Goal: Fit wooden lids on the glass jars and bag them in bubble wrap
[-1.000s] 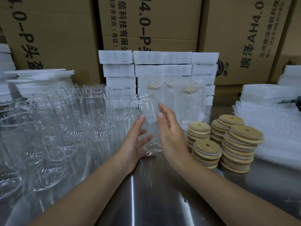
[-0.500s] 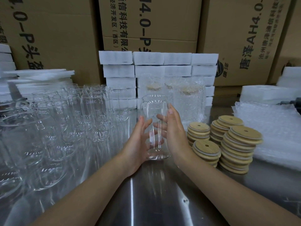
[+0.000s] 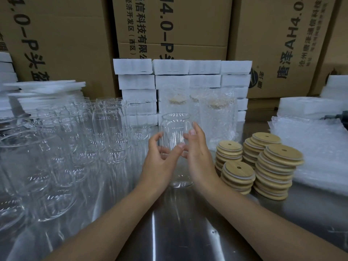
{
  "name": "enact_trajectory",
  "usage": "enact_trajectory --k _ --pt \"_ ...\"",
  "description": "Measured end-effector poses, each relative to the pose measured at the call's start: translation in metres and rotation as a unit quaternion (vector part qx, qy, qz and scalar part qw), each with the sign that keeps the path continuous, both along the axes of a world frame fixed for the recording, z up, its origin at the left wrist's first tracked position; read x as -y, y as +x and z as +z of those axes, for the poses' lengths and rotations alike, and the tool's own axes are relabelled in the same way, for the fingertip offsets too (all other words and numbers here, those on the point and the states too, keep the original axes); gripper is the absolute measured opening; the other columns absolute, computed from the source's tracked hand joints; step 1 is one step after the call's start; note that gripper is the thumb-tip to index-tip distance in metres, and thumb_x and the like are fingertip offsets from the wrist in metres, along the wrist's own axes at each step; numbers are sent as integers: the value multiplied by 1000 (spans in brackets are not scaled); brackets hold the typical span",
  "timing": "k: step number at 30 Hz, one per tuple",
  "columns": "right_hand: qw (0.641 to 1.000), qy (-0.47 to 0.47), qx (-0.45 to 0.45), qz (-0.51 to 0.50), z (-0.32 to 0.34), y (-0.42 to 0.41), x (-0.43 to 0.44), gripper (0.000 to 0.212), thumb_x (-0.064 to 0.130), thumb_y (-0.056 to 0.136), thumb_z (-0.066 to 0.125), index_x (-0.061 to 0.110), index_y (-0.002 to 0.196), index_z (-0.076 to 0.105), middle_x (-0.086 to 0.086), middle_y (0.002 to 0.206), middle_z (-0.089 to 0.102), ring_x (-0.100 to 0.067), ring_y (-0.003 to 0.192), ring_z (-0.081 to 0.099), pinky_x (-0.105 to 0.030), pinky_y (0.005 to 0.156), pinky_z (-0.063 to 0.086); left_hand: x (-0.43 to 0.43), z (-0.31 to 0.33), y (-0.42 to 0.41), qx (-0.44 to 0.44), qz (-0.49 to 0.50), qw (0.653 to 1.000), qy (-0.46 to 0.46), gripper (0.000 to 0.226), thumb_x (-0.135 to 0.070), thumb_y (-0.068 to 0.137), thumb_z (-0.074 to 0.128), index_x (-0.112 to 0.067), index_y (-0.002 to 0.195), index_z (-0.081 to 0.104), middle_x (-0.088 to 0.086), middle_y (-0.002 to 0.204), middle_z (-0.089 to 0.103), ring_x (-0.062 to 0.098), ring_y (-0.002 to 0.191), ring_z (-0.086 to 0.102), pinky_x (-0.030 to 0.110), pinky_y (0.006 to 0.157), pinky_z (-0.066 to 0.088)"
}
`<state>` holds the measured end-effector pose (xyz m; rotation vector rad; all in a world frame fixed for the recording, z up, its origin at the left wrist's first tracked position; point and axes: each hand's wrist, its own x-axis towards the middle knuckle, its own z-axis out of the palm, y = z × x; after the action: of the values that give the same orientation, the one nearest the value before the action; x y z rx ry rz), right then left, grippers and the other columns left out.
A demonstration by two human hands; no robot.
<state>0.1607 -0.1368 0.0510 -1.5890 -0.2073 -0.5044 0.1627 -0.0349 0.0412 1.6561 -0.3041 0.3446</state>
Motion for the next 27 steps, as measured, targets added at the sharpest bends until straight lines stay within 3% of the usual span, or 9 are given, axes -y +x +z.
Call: enact_trajectory --k 7,9,11,13,17,21,23,25,27 --pt "995 70 -23 73 7 5 6 45 42 101 33 30 144 30 -4 141 48 -10 107 60 -21 88 48 -3 2 7 -71 -83 989 -95 29 -48 80 50 -50 109 50 -9 80 71 6 73 70 21 56 51" --pt "992 81 -32 88 8 5 6 46 41 101 33 28 145 30 -6 139 50 -8 106 60 -19 84 48 -4 3 5 -91 -109 984 -103 52 -57 71 49 -46 122 52 -10 88 70 6 77 71 27 64 52" --pt "993 76 -36 85 7 5 6 47 42 101 32 28 145 30 -4 135 52 -10 109 60 -18 80 49 -4 3 6 -119 -121 979 -111 81 -68 55 51 -40 132 52 -12 102 66 4 85 70 43 86 51" --pt "995 61 -36 72 7 5 6 48 45 100 31 29 146 28 -1 133 53 -14 111 60 -22 78 51 -3 5 3 -125 -118 977 -124 77 -74 47 54 -51 120 54 -20 111 61 -2 94 66 52 100 44" --pt "999 34 -23 30 3 2 3 51 48 100 30 28 146 29 3 126 57 -11 104 63 -41 104 44 -1 9 -8 -123 -83 986 -82 89 -77 51 60 -48 134 47 -8 133 49 -8 101 52 27 87 47" --pt "1000 5 -7 1 1 -2 -1 57 58 94 31 31 145 28 2 141 48 -15 123 53 -42 109 39 2 12 -10 -77 -38 994 -62 87 -67 59 64 -36 138 43 -8 127 52 1 112 53 36 106 43" --pt "1000 -14 11 -10 0 -4 0 61 61 92 32 33 146 26 13 135 48 -5 122 51 -28 106 40 4 11 -10 -43 -13 998 -41 90 -64 72 65 -28 148 31 -16 113 52 3 110 54 39 106 44" --pt "998 -49 32 -23 1 -8 2 69 66 87 30 32 146 23 20 123 46 19 104 50 -2 89 37 6 10 -11 -26 -15 999 -29 81 -60 86 56 -29 152 21 -20 110 52 6 115 55 37 107 42" --pt "996 -68 39 -34 2 -10 2 76 65 80 30 29 147 23 15 123 43 32 91 44 7 75 32 8 9 -12 -31 -37 998 -28 79 -62 88 50 -33 153 15 -22 110 54 9 119 55 32 105 40"
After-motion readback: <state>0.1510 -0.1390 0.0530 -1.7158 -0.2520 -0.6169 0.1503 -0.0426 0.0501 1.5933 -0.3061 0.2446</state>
